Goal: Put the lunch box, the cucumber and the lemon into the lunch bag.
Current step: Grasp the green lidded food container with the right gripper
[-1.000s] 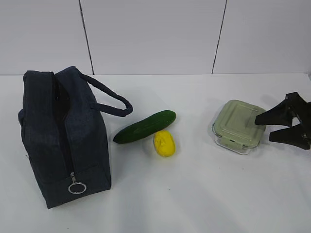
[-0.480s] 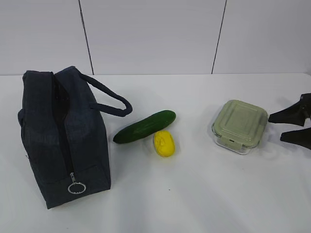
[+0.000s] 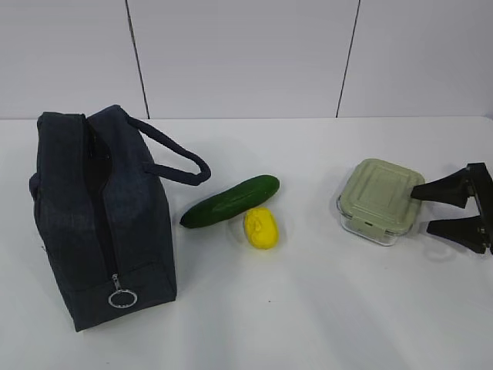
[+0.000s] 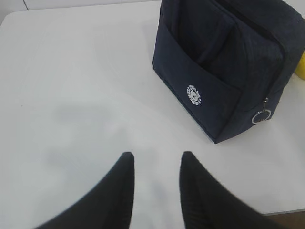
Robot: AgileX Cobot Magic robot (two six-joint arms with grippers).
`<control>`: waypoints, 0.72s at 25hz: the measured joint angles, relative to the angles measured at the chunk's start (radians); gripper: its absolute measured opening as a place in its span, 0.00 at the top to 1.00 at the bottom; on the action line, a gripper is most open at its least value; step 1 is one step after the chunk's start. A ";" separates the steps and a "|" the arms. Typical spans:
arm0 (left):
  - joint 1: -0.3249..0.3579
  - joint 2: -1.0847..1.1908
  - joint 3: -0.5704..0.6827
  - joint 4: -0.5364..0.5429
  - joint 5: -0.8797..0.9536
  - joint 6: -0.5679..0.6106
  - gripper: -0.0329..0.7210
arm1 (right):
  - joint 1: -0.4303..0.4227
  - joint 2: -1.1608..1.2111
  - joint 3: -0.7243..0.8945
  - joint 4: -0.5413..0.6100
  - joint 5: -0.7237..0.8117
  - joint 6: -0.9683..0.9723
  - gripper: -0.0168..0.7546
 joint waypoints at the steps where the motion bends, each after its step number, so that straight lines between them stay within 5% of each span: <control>1: 0.000 0.000 0.000 0.000 0.000 0.000 0.64 | 0.000 0.002 0.000 0.017 0.000 -0.016 0.18; 18: 0.000 0.000 0.000 0.000 0.000 0.000 0.64 | 0.010 0.002 -0.038 0.051 -0.030 -0.072 0.18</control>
